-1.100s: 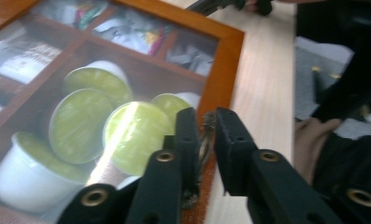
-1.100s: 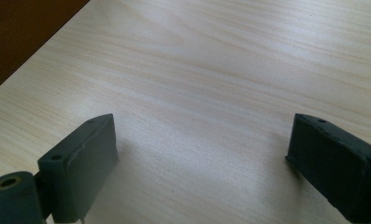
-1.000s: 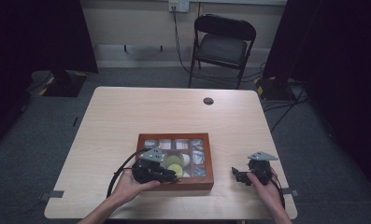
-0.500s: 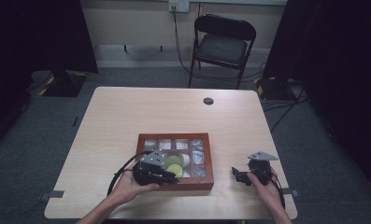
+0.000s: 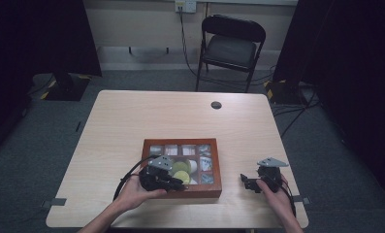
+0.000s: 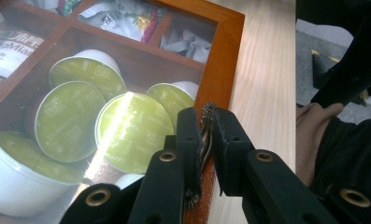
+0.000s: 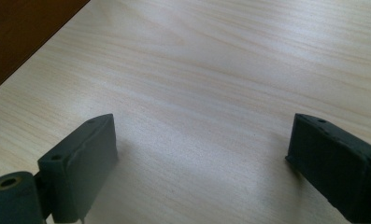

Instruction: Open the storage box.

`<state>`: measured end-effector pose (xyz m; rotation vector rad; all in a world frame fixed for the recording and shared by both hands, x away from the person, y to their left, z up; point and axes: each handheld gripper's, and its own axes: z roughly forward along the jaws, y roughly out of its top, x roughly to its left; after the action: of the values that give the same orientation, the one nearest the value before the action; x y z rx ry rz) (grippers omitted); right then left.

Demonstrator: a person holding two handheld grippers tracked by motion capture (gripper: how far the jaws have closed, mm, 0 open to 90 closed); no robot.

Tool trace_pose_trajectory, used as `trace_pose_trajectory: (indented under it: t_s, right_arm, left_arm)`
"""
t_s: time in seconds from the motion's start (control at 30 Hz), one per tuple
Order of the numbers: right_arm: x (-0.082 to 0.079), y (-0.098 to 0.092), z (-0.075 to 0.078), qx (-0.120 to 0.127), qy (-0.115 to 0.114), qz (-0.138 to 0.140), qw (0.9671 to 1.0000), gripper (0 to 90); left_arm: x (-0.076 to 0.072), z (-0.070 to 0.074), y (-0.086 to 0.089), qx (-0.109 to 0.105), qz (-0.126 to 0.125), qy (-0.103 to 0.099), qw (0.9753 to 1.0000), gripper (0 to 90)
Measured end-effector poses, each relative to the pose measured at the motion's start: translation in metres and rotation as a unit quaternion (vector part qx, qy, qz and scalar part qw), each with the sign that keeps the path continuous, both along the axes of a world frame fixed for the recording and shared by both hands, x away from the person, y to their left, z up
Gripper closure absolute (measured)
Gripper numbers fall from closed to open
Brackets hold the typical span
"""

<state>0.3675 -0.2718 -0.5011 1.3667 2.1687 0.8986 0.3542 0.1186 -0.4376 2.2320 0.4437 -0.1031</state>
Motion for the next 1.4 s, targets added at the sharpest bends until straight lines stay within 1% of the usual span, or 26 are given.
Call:
trace_pose_trajectory:
  t_s: [0.23, 0.43, 0.5, 0.57, 0.6, 0.7, 0.8, 0.93, 1.1, 1.17, 1.27, 1.33, 1.4]
  right_arm:
    - [0.000, 0.000, 0.000, 0.000, 0.000, 0.000, 1.0000, 7.3]
    - [0.000, 0.000, 0.000, 0.000, 0.000, 0.000, 1.0000, 7.4]
    - [0.000, 0.000, 0.000, 0.000, 0.000, 0.000, 1.0000, 7.3]
    - [0.000, 0.000, 0.000, 0.000, 0.000, 0.000, 1.0000, 7.3]
    - [0.000, 0.000, 0.000, 0.000, 0.000, 0.000, 1.0000, 7.3]
    - [0.000, 0.000, 0.000, 0.000, 0.000, 0.000, 1.0000, 7.3]
    - [0.000, 0.000, 0.000, 0.000, 0.000, 0.000, 1.0000, 7.3]
    - [0.000, 0.000, 0.000, 0.000, 0.000, 0.000, 1.0000, 7.3]
    - [0.000, 0.000, 0.000, 0.000, 0.000, 0.000, 1.0000, 7.3]
    - [0.000, 0.000, 0.000, 0.000, 0.000, 0.000, 1.0000, 7.3]
    - [0.000, 0.000, 0.000, 0.000, 0.000, 0.000, 1.0000, 7.3]
    - [0.000, 0.000, 0.000, 0.000, 0.000, 0.000, 1.0000, 7.3]
    - [0.000, 0.000, 0.000, 0.001, 0.000, 0.000, 1.0000, 7.4]
  left_arm:
    - [0.001, 0.001, 0.000, -0.003, 0.009, 0.013, 0.9999, 81.5]
    - [0.003, 0.001, 0.001, -0.007, 0.006, 0.020, 0.9998, 81.5]
    - [0.004, 0.002, 0.002, -0.015, 0.007, 0.023, 0.9996, 81.6]
    - [0.004, 0.003, 0.002, -0.017, 0.011, 0.025, 0.9995, 81.5]
    - [0.004, 0.003, 0.003, -0.021, 0.014, 0.029, 0.9993, 81.5]
    - [0.004, 0.005, 0.004, -0.021, 0.019, 0.034, 0.9990, 81.4]
    - [0.004, 0.008, 0.004, -0.025, 0.020, 0.033, 0.9989, 81.3]
    - [0.006, 0.012, 0.006, -0.034, 0.022, 0.039, 0.9984, 81.4]
    - [0.008, 0.015, 0.007, -0.040, 0.022, 0.040, 0.9982, 81.3]
    - [0.008, 0.016, 0.007, -0.044, 0.028, 0.044, 0.9977, 81.3]
    - [0.006, 0.018, 0.006, -0.039, 0.031, 0.041, 0.9979, 81.2]
    - [0.008, 0.018, 0.007, -0.044, 0.032, 0.047, 0.9974, 81.2]
    - [0.008, 0.018, 0.008, -0.046, 0.030, 0.047, 0.9974, 81.2]
